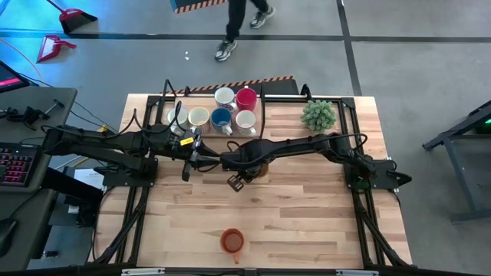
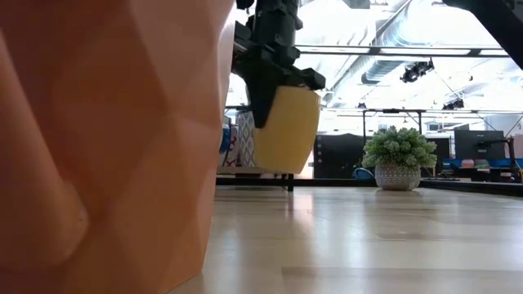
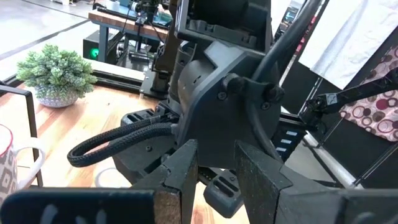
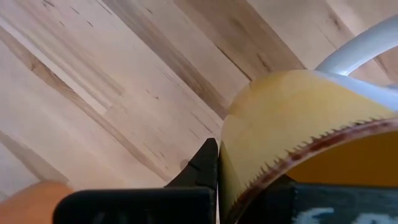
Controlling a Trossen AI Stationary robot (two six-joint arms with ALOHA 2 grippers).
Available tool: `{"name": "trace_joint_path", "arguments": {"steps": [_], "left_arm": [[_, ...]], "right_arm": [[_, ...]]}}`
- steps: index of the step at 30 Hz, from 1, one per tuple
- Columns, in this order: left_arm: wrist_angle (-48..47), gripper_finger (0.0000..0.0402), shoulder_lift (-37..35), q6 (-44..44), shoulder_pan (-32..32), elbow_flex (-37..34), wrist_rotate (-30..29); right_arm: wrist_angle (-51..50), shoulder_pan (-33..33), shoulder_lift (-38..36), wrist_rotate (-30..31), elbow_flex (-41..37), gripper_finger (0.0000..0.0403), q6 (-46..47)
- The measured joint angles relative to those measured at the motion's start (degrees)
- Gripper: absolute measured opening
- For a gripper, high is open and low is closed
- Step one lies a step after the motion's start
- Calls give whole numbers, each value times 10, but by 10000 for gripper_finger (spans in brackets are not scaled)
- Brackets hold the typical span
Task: Place coffee mugs
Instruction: Put the yellow mug on the shelf
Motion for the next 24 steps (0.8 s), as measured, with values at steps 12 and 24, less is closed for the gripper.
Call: {"name": "trace_joint_path", "arguments": {"steps": [12, 24], "left_arm": [[0, 93, 0, 1, 0, 0, 0], [2, 93, 0, 0, 0, 0, 0]], "right_arm": [[-49, 30, 0, -14, 0, 0, -1], [-28, 72, 25, -36, 0, 0, 9]]}}
